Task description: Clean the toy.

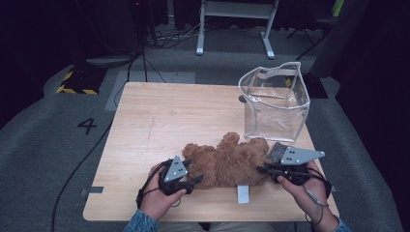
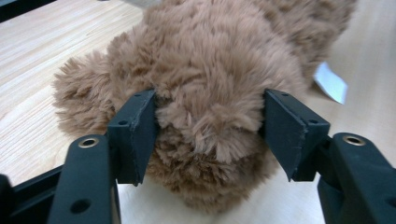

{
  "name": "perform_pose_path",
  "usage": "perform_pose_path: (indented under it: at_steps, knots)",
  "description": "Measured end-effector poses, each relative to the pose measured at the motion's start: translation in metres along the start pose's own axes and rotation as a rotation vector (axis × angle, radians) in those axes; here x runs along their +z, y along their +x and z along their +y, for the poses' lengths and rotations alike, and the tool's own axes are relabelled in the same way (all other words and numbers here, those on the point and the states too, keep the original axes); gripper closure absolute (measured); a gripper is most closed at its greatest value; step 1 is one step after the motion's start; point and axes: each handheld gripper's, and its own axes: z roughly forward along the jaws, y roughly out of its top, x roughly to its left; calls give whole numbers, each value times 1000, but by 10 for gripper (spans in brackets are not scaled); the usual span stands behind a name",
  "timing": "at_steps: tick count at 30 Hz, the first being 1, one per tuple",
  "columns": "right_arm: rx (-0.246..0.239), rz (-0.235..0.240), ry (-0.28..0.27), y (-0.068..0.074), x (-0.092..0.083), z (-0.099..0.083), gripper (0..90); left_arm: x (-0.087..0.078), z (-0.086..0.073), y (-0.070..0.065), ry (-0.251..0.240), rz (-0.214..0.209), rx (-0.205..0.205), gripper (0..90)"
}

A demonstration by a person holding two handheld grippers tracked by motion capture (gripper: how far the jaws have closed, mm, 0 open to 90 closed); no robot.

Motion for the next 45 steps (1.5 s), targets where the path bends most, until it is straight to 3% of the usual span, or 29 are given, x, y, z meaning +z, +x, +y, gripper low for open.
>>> perform_pose_path:
  at_steps: [3,5,7,10,12,13,15,17,21,23,26,31,33,34,36,38,40,43,45]
  knots:
    - [27,-27,-23,-20,11,-3,826,5,2,12,-59,-2,-78,379]
    - [45,-22,-69,-32,18,-4,770,7,3,18,-82,15,-114,379]
    - [51,-47,-89,-41,24,-4,729,7,4,20,-110,35,-133,375]
    - [41,-99,-88,-49,32,-2,724,-1,9,17,-105,56,-101,369]
    - [32,-113,-91,-50,35,-1,700,-4,10,15,-99,28,-85,362]
    - [32,-118,-93,-50,35,0,670,-3,9,14,-72,-6,-76,363]
    - [39,-124,-113,-50,34,-1,546,4,6,13,-8,-24,-55,346]
    - [47,-122,-149,-49,29,-2,446,12,2,13,39,1,-32,343]
    - [63,-156,-192,-55,1,-17,391,14,-1,15,62,-6,-43,389]
    - [88,-217,-141,-65,-10,-32,322,14,-2,16,67,-4,-42,426]
    - [85,-320,60,-81,-4,-63,244,15,-1,15,77,3,-42,470]
    - [117,-311,236,-96,27,-101,172,17,0,14,88,7,-41,504]
    - [133,-293,265,-99,37,-111,192,17,-1,15,85,6,-42,504]
    - [152,-279,254,-100,40,-114,237,17,-1,15,85,7,-41,503]
    - [178,-244,254,-101,36,-114,418,16,-1,15,81,4,-44,499]
    - [167,-225,269,-100,32,-112,580,16,-1,15,68,8,-49,488]
    - [159,-220,288,-99,29,-111,677,14,-1,15,60,11,-52,469]
    - [174,-223,285,-97,21,-109,721,13,-1,16,48,10,-72,436]
    - [175,-236,245,-93,10,-103,722,13,-1,17,51,6,-72,435]
